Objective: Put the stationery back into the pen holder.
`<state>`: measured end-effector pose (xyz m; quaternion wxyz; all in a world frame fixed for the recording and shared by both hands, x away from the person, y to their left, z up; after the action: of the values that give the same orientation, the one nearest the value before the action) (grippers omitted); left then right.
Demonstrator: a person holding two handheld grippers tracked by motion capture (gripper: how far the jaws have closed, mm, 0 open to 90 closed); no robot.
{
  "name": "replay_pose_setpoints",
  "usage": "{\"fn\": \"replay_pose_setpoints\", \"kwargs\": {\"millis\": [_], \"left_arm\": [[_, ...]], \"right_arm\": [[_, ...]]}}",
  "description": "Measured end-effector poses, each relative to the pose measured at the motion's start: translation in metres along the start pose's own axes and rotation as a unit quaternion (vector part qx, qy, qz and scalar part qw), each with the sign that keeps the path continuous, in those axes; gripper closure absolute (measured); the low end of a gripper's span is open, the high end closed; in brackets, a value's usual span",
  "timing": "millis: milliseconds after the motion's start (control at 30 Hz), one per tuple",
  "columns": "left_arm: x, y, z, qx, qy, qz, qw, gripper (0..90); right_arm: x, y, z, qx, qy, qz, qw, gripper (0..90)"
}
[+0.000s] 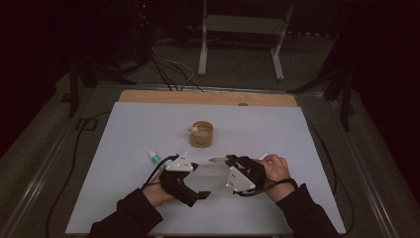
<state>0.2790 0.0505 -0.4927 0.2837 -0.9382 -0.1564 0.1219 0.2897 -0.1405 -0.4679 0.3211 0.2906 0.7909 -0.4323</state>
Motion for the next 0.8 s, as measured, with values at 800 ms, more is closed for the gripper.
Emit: {"fn": "replay_pose_setpoints", "kwargs": {"millis": [800], "left_arm": [[-0.017,0.000,0.023,-0.013,0.018,0.015,0.9996,0.4]], "right_arm": [[-0.057,0.009,0.005,-0.078,0.328,-0.022,0.9412,80.2]]}}
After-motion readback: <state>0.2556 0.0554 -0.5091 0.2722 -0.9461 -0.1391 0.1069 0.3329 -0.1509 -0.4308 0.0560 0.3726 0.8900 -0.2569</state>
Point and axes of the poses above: each handheld gripper's, and its own axes: y roughly forward along the jaws, z roughly out of its underside, x roughly to its left, the point moved 4 cm from there along y, roughly forward along the jaws, and after that the axes turned 1 degree about y, right-handed, at the moved point
